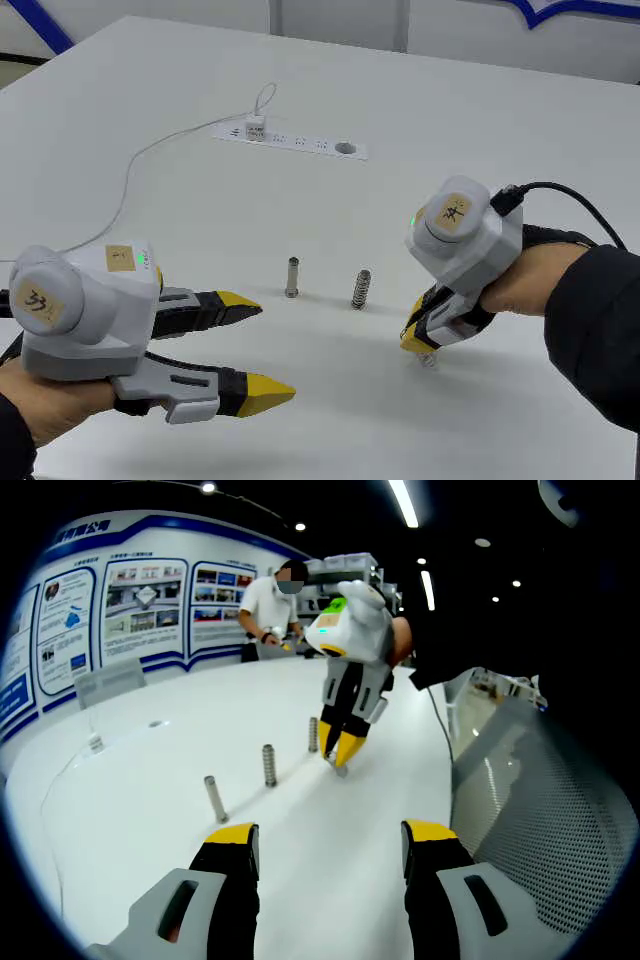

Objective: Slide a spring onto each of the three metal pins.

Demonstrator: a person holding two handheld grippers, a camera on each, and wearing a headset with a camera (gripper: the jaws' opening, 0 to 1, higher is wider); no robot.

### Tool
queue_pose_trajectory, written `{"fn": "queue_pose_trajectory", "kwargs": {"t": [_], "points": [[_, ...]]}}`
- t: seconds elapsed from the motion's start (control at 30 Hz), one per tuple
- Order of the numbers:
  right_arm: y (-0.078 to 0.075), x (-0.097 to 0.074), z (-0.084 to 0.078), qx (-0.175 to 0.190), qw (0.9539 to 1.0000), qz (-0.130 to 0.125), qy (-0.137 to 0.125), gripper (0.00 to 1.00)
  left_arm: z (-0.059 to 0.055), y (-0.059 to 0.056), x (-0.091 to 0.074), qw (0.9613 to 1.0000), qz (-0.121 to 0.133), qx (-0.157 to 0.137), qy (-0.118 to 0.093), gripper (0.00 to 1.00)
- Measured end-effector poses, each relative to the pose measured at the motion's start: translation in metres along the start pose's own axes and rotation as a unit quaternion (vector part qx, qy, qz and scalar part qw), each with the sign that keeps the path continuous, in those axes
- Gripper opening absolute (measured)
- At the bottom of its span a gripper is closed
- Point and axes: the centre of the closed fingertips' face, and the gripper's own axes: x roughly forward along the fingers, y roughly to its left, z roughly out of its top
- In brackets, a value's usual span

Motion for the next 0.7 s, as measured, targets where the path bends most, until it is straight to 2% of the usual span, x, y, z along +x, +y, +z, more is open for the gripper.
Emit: {"fn": "queue_pose_trajectory", "kwargs": {"t": [0.33,0.53,0.7], "points": [[0.009,-0.014,0.033,-0.007,0.9987,-0.003,-0.051,0.12,0.001,0.001,-0.001,1.0000,0.002,-0.001,-0.003,0.58],[0.015,-0.025,0.056,-0.002,0.9955,0.007,-0.095,0.12,0.002,0.002,-0.002,1.0000,0.005,-0.001,-0.007,0.58],[0.018,-0.033,0.071,-0.006,0.9935,0.003,-0.114,0.12,0.004,0.005,-0.004,0.9999,0.010,-0.002,-0.012,0.58]]}}
